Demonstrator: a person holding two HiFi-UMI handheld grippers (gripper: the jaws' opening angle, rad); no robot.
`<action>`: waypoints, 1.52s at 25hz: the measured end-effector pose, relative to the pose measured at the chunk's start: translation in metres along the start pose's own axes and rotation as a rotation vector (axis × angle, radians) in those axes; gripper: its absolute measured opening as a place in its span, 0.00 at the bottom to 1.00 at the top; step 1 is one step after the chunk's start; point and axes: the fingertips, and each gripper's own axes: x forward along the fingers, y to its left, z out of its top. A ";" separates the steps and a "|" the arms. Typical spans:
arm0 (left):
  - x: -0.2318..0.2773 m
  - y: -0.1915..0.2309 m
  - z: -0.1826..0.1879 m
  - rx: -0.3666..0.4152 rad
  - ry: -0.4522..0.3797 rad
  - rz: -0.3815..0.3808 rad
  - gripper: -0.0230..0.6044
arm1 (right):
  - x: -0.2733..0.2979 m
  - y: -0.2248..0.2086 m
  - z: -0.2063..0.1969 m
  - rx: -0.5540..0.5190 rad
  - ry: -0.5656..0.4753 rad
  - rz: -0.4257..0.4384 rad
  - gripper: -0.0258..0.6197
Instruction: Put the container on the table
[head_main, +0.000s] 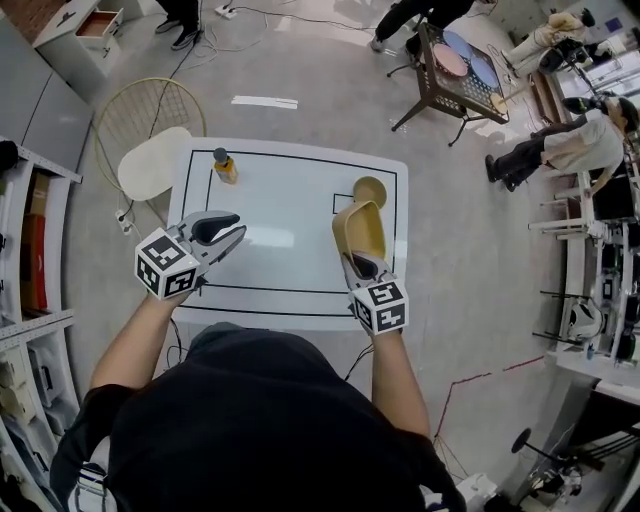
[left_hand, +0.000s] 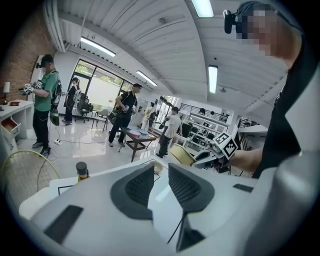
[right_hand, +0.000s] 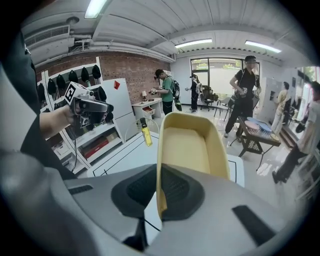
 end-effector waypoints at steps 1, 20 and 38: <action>-0.002 0.004 -0.001 -0.003 0.000 0.007 0.19 | 0.003 -0.001 0.000 0.001 0.005 0.002 0.06; -0.013 0.048 -0.024 -0.068 0.004 0.075 0.19 | 0.063 0.006 -0.017 0.017 0.093 0.079 0.06; -0.022 0.085 -0.050 -0.137 0.008 0.123 0.19 | 0.124 0.015 -0.038 0.012 0.174 0.128 0.06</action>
